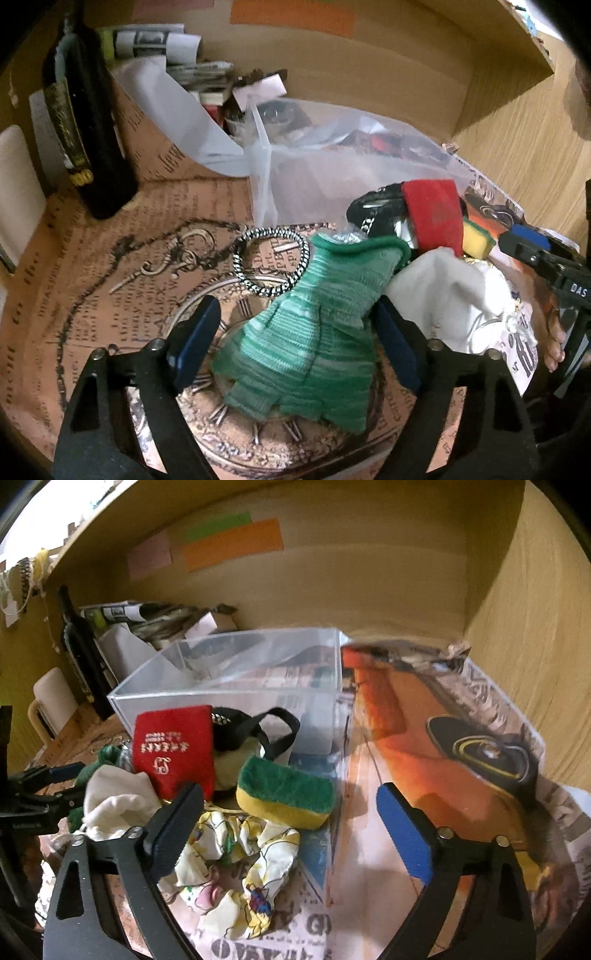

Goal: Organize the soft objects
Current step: 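Grasp the green sponge with the right tool while the left tool grasps the green glove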

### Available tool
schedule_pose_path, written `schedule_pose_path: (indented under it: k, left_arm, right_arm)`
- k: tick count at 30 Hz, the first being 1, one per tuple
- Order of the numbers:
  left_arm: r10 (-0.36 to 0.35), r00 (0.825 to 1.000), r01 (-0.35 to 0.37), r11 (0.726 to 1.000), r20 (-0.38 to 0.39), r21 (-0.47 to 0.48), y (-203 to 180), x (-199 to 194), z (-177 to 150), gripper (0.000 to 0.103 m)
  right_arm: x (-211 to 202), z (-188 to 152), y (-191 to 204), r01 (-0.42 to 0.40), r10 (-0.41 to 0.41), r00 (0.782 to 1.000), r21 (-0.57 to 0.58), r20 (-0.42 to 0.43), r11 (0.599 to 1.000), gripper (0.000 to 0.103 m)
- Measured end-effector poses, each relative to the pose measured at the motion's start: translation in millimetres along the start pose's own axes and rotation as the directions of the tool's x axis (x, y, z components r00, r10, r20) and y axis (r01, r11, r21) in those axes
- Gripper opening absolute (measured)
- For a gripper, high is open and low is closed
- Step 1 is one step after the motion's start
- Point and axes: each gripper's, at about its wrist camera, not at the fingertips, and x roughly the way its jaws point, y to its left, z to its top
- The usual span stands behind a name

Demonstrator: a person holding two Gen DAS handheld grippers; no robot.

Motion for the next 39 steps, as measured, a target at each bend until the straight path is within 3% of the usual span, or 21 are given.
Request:
schedule_pose_path:
  k: [3,5,8,13,19,27,34,39]
  left_arm:
    - [-0.017,1.000,0.017,1.000,-0.008,-0.002,1,6,-1,0.075]
    - [-0.032,0.999,0.032,0.999,0.000,0.003,1,5,-1,0.070]
    - [-0.050,0.999,0.050,0.999,0.007,0.016,0,4,-1,0.058]
    - [-0.048,0.999,0.047,0.998,0.024,0.040,-4,-2,-1,0.039]
    - [-0.025,0.998,0.023,0.999,0.061,0.028,4,-13,4,0.028]
    - [0.009,0.986,-0.011,1.000,0.165,0.013,8,-42,34,0.028]
    - [0.001,0.962,-0.009,1.000,0.273,0.025,-2,-55,83,0.028]
    - [-0.008,0.955,-0.001,1.000,0.298,0.031,-6,-49,114,0.028]
  right_arm:
    - [11,1,-2,-0.015,0.015,0.999,0.015,-0.036,1.000,0.082]
    - [18,1,-3,-0.032,0.033,0.998,0.026,-0.059,0.999,0.070]
    - [24,-2,-2,-0.041,0.043,0.996,0.033,-0.084,0.999,0.059]
    - [17,-2,-3,-0.033,0.035,0.998,0.038,-0.054,0.999,0.057]
    - [-2,6,-7,-0.021,0.021,1.000,0.044,0.001,0.999,0.057]
    - [-30,30,-2,-0.016,0.014,0.993,0.015,0.116,1.000,0.057]
    - [-44,60,10,-0.021,0.026,0.975,-0.027,0.222,0.999,0.057]
    - [-38,81,19,-0.037,0.050,0.967,-0.056,0.250,0.998,0.057]
